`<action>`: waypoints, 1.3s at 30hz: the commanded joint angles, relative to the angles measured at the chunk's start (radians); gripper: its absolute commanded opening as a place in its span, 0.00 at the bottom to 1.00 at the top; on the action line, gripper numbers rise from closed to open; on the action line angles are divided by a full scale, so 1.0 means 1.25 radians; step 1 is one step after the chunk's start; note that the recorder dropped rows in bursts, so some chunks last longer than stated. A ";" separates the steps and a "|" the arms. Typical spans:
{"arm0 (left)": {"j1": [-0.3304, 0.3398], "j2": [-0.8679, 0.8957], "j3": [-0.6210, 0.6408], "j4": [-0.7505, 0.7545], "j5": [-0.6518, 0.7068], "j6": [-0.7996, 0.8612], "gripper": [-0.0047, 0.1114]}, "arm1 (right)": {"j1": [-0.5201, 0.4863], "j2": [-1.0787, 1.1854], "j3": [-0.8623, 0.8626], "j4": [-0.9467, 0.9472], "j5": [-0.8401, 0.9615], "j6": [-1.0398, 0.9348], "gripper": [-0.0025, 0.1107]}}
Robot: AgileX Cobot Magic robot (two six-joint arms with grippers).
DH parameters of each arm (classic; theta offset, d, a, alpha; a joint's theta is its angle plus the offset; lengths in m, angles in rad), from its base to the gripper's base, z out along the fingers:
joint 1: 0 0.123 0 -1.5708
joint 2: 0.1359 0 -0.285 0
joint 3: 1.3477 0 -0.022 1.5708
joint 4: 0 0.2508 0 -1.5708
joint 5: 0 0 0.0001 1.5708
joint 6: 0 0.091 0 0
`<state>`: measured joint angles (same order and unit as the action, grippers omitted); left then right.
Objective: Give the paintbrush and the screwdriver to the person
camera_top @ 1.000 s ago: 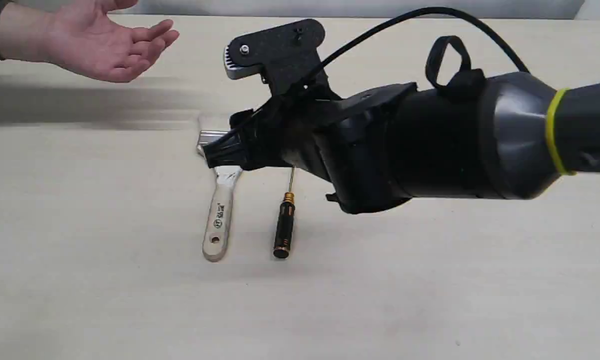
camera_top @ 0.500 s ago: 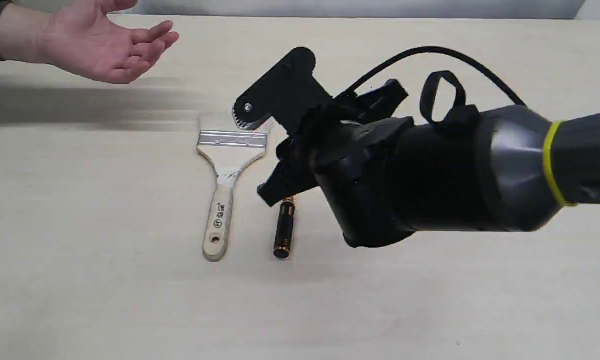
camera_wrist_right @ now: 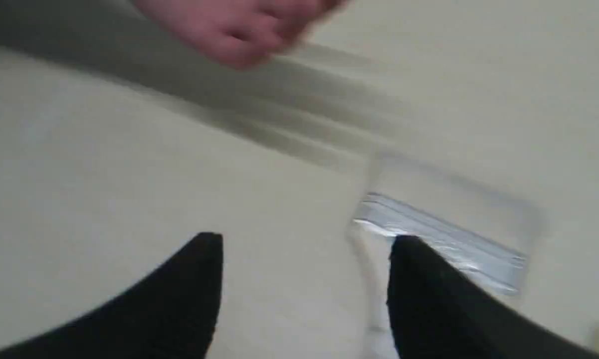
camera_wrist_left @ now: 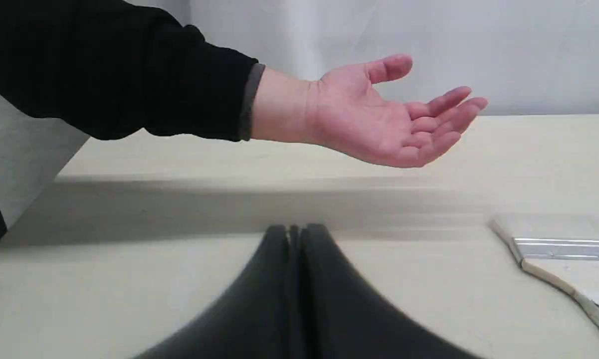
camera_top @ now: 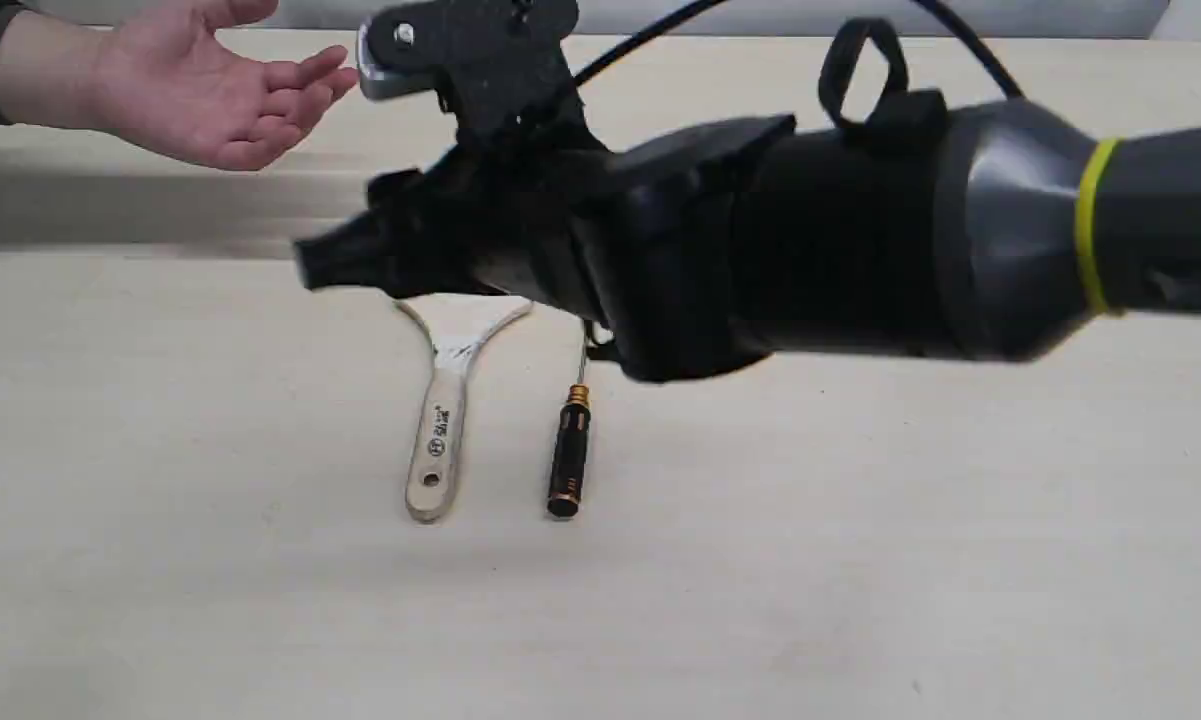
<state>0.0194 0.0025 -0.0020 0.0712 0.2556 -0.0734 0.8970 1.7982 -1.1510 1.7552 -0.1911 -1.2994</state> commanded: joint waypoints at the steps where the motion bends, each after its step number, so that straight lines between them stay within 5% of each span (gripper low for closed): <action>1: -0.007 -0.002 0.002 -0.002 -0.005 -0.002 0.04 | -0.055 0.018 -0.049 -0.009 0.235 0.128 0.48; 20: -0.007 -0.002 0.002 0.002 -0.005 -0.002 0.04 | -0.064 0.062 0.003 -0.009 -0.022 -0.171 0.48; 34: -0.007 -0.002 0.002 0.002 -0.005 -0.002 0.04 | -0.064 0.062 0.005 -0.009 0.089 -0.166 0.48; 39: -0.007 -0.002 0.002 0.002 -0.005 -0.002 0.04 | -0.066 0.062 0.005 -0.185 0.091 0.068 0.48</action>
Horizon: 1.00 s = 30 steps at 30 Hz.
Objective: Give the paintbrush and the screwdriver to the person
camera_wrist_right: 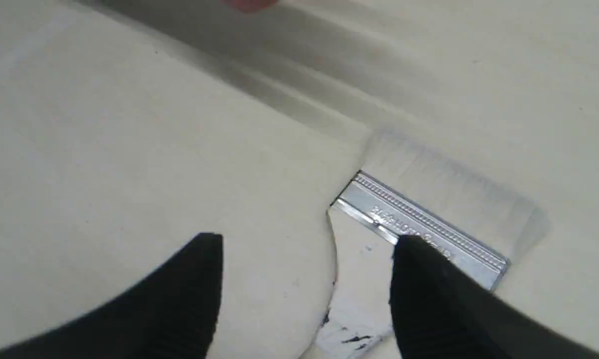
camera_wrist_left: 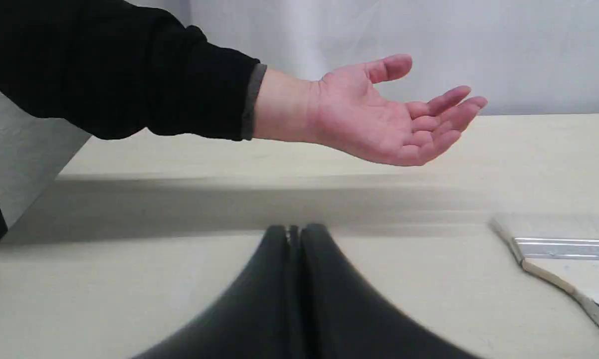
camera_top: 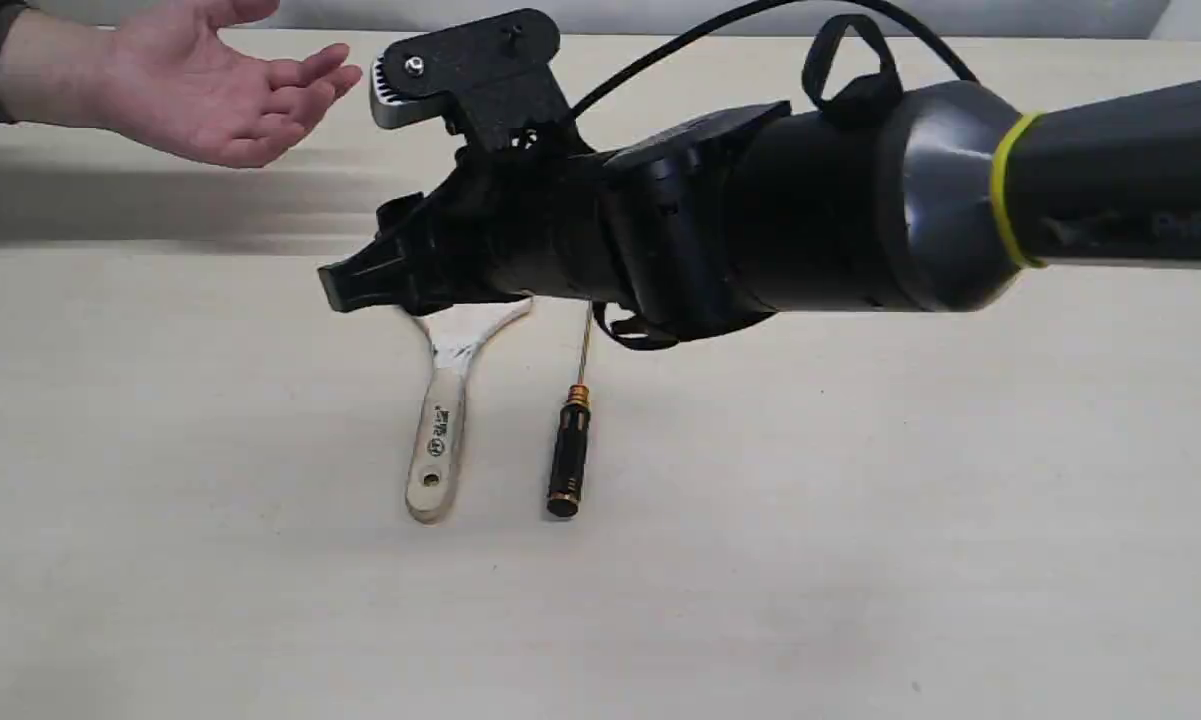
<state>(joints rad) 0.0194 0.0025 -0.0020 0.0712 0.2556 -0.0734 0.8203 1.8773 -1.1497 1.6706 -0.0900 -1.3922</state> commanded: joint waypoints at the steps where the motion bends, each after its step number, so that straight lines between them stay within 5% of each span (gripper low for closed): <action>1: -0.007 -0.002 0.002 0.002 -0.005 -0.002 0.04 | -0.004 -0.001 0.003 -0.192 0.014 0.219 0.48; 4: -0.007 -0.002 0.002 0.002 -0.005 -0.002 0.04 | -0.006 -0.001 0.003 -0.409 0.016 0.467 0.48; 16: -0.007 -0.002 0.002 -0.003 -0.005 -0.002 0.04 | -0.181 -0.001 0.004 -0.481 0.283 0.504 0.48; 25: -0.007 -0.002 0.002 -0.003 -0.005 -0.002 0.04 | -0.172 -0.001 0.004 -0.616 0.298 0.588 0.47; 30: -0.007 -0.002 0.002 -0.002 -0.005 -0.002 0.04 | -0.174 -0.001 0.004 -0.855 0.291 0.829 0.43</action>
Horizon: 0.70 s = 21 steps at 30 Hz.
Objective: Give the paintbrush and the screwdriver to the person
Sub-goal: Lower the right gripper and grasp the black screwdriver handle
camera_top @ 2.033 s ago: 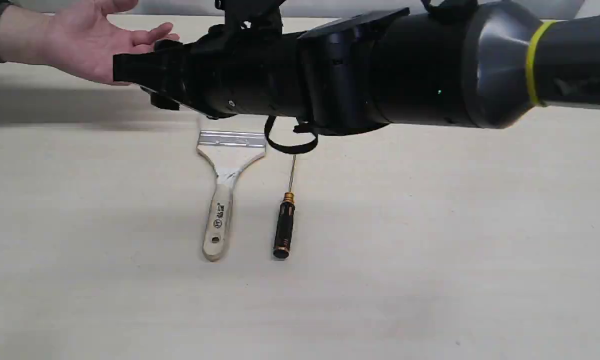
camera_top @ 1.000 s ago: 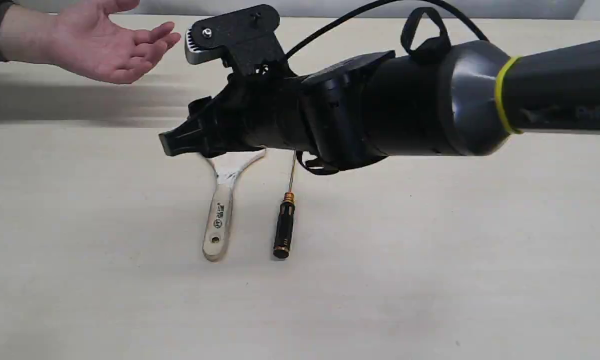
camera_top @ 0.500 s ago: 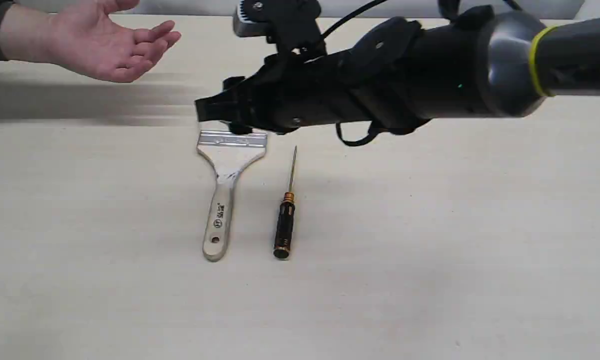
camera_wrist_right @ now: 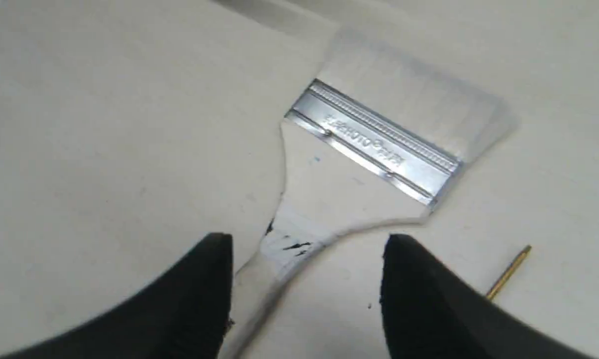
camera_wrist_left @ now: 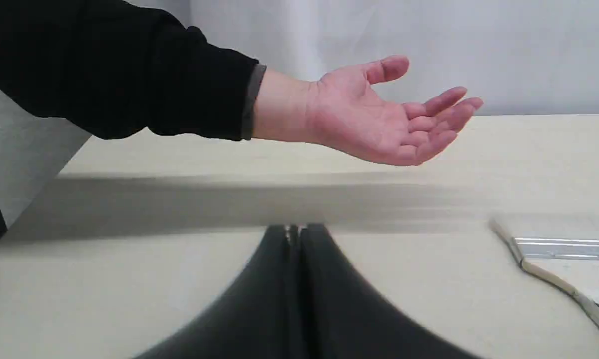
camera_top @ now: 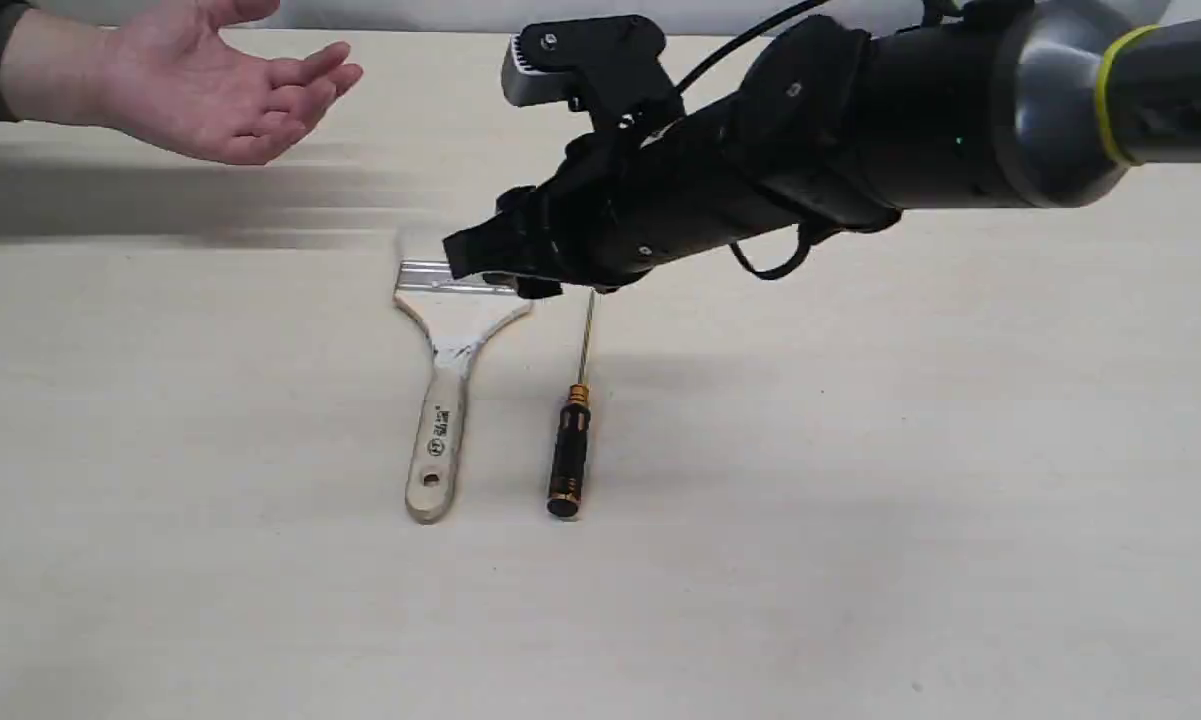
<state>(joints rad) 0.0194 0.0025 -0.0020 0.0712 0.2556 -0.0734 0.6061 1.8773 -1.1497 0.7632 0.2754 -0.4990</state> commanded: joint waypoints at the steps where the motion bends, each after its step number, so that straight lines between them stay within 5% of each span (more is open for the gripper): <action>1: -0.007 -0.002 0.002 -0.002 -0.005 -0.002 0.04 | -0.002 -0.001 0.004 -0.186 0.005 0.165 0.43; 9: -0.007 -0.002 0.002 0.000 -0.005 -0.002 0.04 | 0.001 -0.001 -0.003 -0.458 0.139 0.414 0.43; 21: -0.007 -0.002 0.002 0.000 -0.005 -0.002 0.04 | 0.031 0.111 -0.098 -0.470 0.277 0.437 0.43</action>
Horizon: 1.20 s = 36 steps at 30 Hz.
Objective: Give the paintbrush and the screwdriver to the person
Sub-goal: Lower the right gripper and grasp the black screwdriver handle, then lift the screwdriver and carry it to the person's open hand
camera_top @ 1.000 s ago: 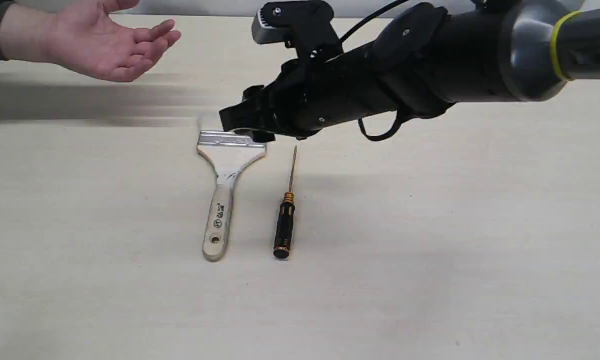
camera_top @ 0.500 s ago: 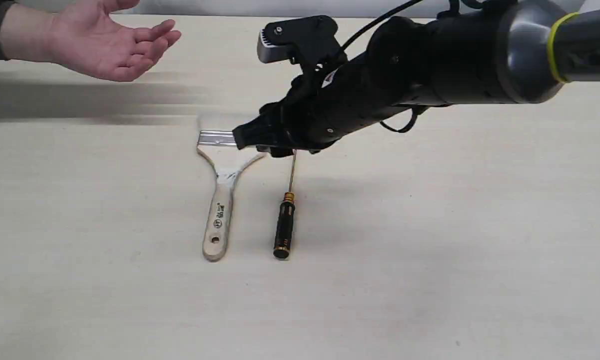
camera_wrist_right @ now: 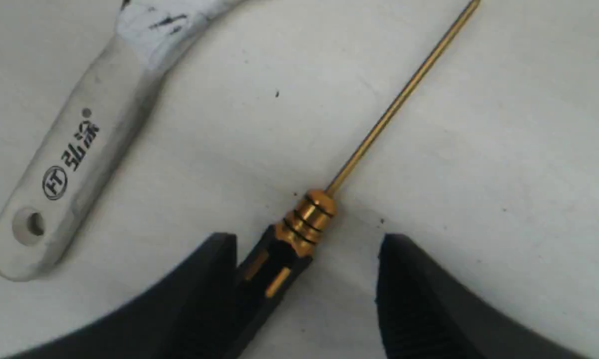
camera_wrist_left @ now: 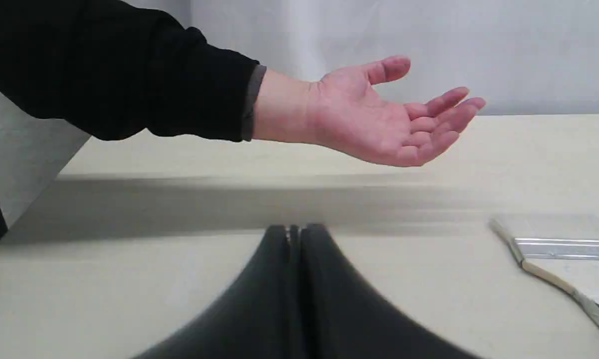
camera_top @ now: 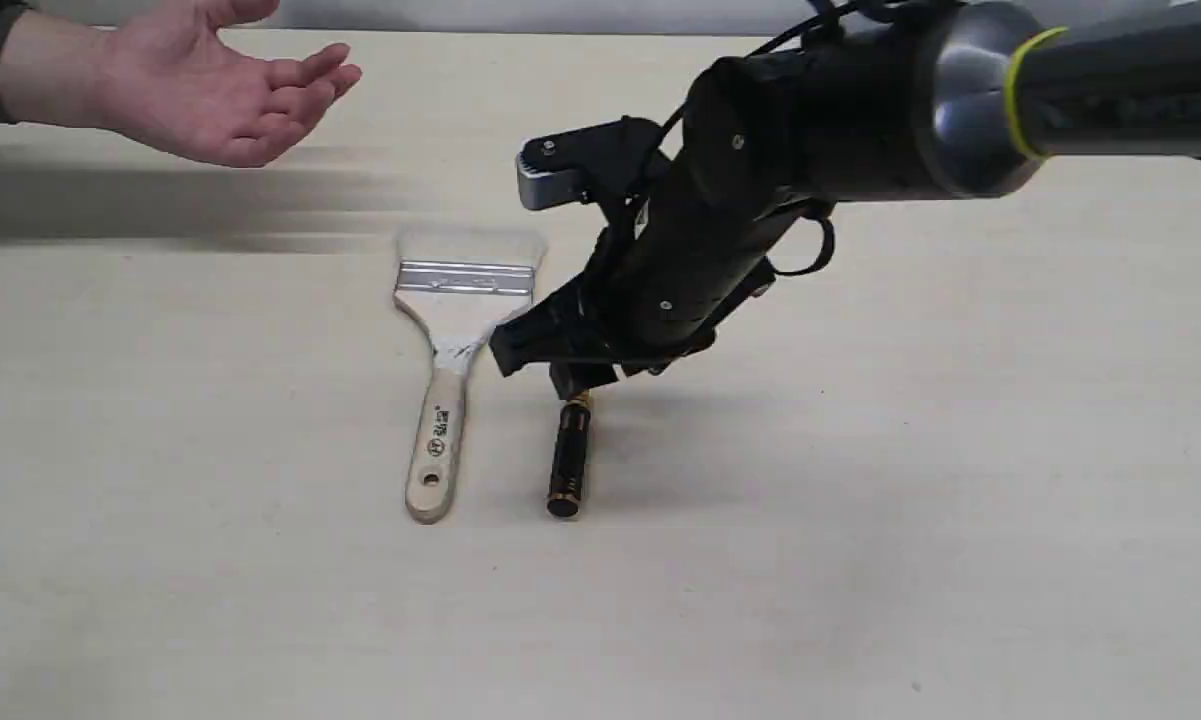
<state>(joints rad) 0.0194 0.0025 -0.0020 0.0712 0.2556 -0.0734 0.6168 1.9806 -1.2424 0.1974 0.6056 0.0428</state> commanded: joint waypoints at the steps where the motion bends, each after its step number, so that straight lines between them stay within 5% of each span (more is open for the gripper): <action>1: -0.007 -0.002 0.002 0.000 -0.005 -0.002 0.04 | 0.031 0.037 -0.035 -0.031 0.012 0.009 0.43; 9: -0.007 -0.002 0.002 0.000 -0.005 -0.002 0.04 | 0.085 0.102 -0.107 -0.258 0.080 0.216 0.43; 17: -0.007 -0.002 0.002 -0.003 -0.004 -0.002 0.04 | 0.085 0.150 -0.113 -0.249 0.099 0.252 0.42; 25: -0.007 -0.002 0.002 -0.003 -0.004 -0.002 0.04 | 0.085 0.153 -0.120 -0.250 0.134 0.188 0.06; 36: -0.007 -0.002 0.002 -0.003 -0.004 -0.002 0.04 | 0.085 0.027 -0.253 -0.248 0.242 0.131 0.06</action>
<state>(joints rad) 0.0194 0.0025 -0.0020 0.0712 0.2556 -0.0734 0.7246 2.0502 -1.5368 -0.1014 0.8793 0.2262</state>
